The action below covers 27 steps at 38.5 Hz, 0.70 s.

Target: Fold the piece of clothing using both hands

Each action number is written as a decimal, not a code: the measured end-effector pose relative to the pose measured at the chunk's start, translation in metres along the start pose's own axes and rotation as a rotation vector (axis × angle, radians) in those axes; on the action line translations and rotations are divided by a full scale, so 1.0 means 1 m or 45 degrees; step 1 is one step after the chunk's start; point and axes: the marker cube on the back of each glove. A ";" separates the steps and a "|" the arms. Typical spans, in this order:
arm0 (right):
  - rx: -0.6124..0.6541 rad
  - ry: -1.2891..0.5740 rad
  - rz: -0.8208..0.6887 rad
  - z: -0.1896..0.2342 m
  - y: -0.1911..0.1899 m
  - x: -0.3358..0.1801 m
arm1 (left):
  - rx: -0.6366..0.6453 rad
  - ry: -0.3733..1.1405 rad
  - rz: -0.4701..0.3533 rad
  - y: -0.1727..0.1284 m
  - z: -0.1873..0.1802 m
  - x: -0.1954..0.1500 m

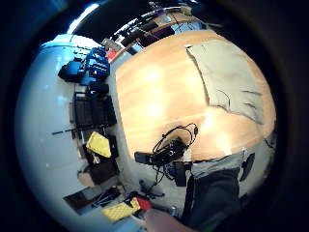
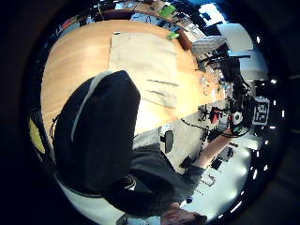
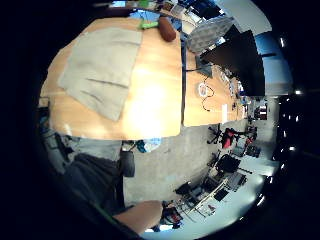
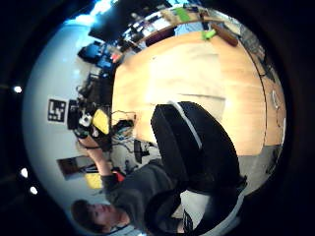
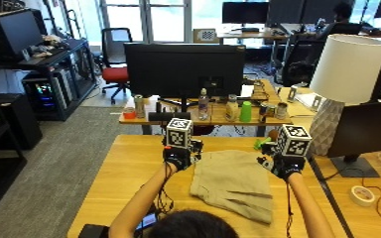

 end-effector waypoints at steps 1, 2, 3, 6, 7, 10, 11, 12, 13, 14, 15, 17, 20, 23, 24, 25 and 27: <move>-0.016 0.048 0.001 -0.005 0.007 0.001 | -0.004 0.009 0.039 0.001 -0.003 0.004; -0.026 0.080 0.002 -0.008 0.012 0.002 | -0.006 0.014 0.065 0.002 -0.005 0.006; -0.031 0.095 0.000 -0.010 0.015 0.002 | -0.007 0.015 0.077 0.002 -0.005 0.008; -0.031 0.105 -0.012 -0.014 0.020 0.000 | -0.007 0.006 0.082 0.000 -0.005 0.009; -0.030 0.107 -0.017 -0.015 0.021 0.000 | -0.007 0.002 0.082 0.000 -0.006 0.009; -0.028 0.110 -0.028 -0.018 0.023 0.000 | -0.004 0.004 0.080 0.001 -0.008 0.011; -0.027 0.108 -0.030 -0.019 0.022 0.000 | -0.007 0.010 0.082 0.002 -0.009 0.011; -0.026 0.107 -0.029 -0.020 0.023 0.000 | -0.011 0.017 0.085 0.002 -0.009 0.012; -0.024 0.106 -0.027 -0.021 0.023 0.000 | -0.014 0.024 0.089 0.001 -0.009 0.012; -0.022 0.107 -0.024 -0.023 0.024 0.000 | -0.016 0.029 0.092 0.000 -0.008 0.013; -0.021 0.108 -0.019 -0.025 0.025 0.001 | -0.017 0.031 0.094 -0.001 -0.008 0.013; -0.019 0.113 -0.007 -0.030 0.026 0.002 | -0.016 0.029 0.100 -0.002 -0.008 0.015; -0.023 0.118 0.014 -0.034 0.027 0.008 | -0.012 0.020 0.115 -0.002 -0.007 0.019; -0.044 0.122 0.029 -0.030 0.023 0.015 | -0.022 -0.007 0.125 -0.006 0.000 0.022; -0.054 0.129 0.033 -0.026 0.021 0.017 | -0.033 -0.024 0.133 -0.007 0.005 0.023; -0.066 0.139 0.038 -0.021 0.018 0.019 | -0.048 -0.045 0.146 -0.009 0.010 0.024; -0.084 0.163 0.044 -0.010 0.013 0.024 | -0.086 -0.098 0.187 -0.013 0.021 0.027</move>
